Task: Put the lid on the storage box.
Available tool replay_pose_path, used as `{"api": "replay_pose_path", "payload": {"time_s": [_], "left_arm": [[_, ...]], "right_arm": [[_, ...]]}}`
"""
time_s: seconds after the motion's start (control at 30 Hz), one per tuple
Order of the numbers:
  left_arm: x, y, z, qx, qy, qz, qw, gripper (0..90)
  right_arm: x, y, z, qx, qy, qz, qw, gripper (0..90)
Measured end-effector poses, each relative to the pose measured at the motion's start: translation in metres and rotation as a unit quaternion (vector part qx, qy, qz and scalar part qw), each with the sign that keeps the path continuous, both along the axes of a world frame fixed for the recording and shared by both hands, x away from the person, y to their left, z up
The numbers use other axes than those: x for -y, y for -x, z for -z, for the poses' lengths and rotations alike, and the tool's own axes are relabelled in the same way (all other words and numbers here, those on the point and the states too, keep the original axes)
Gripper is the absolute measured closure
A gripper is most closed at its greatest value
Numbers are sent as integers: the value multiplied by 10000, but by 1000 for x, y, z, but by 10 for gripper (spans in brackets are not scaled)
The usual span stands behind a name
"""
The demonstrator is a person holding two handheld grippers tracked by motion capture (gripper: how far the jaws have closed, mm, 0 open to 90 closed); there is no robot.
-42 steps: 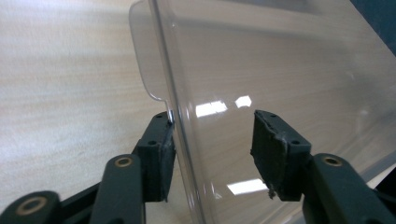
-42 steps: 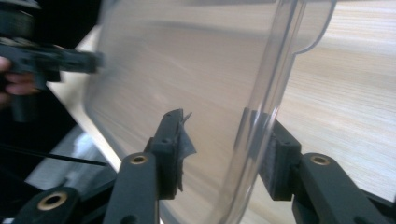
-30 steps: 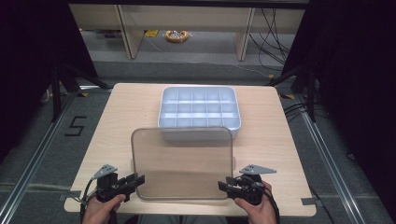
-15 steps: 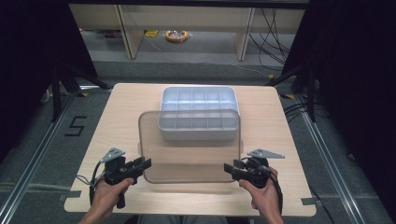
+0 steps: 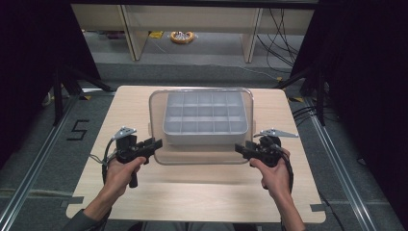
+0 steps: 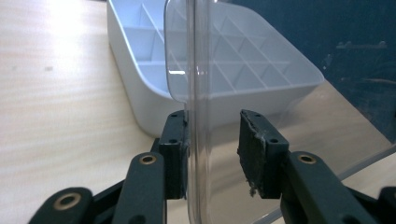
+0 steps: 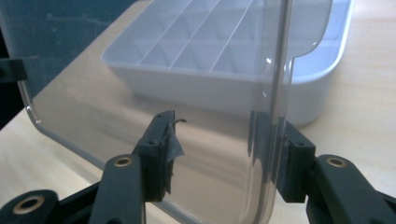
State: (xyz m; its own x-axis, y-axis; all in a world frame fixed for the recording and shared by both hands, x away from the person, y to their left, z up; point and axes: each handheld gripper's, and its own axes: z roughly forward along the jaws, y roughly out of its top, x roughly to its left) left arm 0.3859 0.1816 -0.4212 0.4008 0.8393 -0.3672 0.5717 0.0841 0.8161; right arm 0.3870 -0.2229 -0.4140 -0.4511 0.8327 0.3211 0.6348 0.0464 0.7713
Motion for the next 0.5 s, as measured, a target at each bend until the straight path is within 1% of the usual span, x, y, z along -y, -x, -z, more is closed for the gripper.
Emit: {"api": "replay_pose_path", "payload": {"time_s": [0.03, 0.07, 0.1, 0.13, 0.17, 0.2, 0.23, 0.27, 0.3, 0.33, 0.37, 0.4, 0.43, 0.47, 0.5], "left_arm": [[2, -8, -4, 6, 28, -9, 10000, 627], [3, -12, -6, 10, 50, -8, 10000, 627], [3, -12, -6, 10, 50, -8, 10000, 626], [4, -17, -8, -9, 101, -23, 9999, 626], [5, -21, -10, -26, 106, -42, 9999, 627], [6, -25, -12, -26, 177, -45, 9998, 626], [6, -28, -12, -29, 165, -57, 9998, 626], [7, -34, -14, -29, 175, -73, 9998, 624], [7, -34, -14, -29, 175, -73, 9998, 624], [8, -40, -14, -54, 156, -98, 9998, 623], [8, -44, -15, -87, 172, -103, 9998, 624], [8, -44, -15, -87, 172, -103, 9998, 624], [8, -48, -15, -88, 205, -113, 9997, 624], [9, -56, -15, -99, 213, -154, 9996, 619], [9, -56, -15, -99, 213, -154, 9996, 618]], "right_arm": [[1, -8, -5, -27, -55, 106, 9999, 480], [3, -14, -7, 15, -81, 104, 9999, 476], [3, -14, -7, 15, -81, 104, 9999, 476], [4, -19, -8, 60, -63, 115, 9999, 476], [4, -22, -12, -32, -222, 186, 9996, 475], [4, -26, -13, -34, -274, 235, 9993, 476], [7, -31, -14, 42, -212, 188, 9996, 475], [8, -37, -15, 80, -203, 182, 9996, 475], [8, -37, -15, 80, -203, 182, 9996, 475], [7, -43, -17, 44, -248, 227, 9994, 475], [7, -47, -18, 34, -235, 219, 9995, 475], [7, -50, -19, 0, -248, 260, 9994, 475], [7, -50, -19, 0, -248, 260, 9994, 475], [8, -59, -19, 45, -201, 217, 9996, 475], [8, -59, -19, 45, -201, 217, 9996, 475]]}}
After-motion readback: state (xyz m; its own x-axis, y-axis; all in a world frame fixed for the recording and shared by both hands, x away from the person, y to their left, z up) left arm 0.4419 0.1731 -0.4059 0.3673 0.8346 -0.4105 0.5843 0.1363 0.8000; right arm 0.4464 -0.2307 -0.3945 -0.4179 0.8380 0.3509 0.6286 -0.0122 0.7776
